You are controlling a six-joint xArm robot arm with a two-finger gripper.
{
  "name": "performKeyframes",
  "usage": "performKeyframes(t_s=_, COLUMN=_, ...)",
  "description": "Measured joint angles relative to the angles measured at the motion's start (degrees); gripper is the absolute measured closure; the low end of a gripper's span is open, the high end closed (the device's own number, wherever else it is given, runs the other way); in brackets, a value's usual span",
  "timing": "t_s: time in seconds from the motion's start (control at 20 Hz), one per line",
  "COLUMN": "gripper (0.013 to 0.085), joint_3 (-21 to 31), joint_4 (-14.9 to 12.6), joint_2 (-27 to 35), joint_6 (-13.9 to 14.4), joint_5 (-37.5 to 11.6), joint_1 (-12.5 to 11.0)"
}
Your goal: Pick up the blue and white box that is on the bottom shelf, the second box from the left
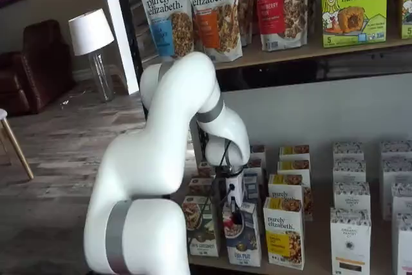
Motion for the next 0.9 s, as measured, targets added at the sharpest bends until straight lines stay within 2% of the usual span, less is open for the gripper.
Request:
performKeyframes(t_s=0.2, gripper=0.0530, joint_3=0.63, joint_4=0.31, joint_2=-0.56, joint_6=-0.06, joint_5=0.25, joint_1=0.20)
performKeyframes(t_s=0.5, gripper=0.0530, joint_3=4.41, joint_4=0.48, joint_2=-3.03, joint_6=-0.05, joint_5=-1.57, joint_1=0.44)
performKeyframes(t_s=0.6, gripper=0.0530, joint_3=6.21, joint_4=1.26, joint_2=-4.45, joint_6=-0.74, joint_5=-1.52, joint_1=0.45)
performKeyframes(t_s=0.9, gripper=0.0530, joint_3=11.81, joint_4=1.27, joint_2=-8.82, joint_6=-0.81, joint_5=-1.47, joint_1=0.43)
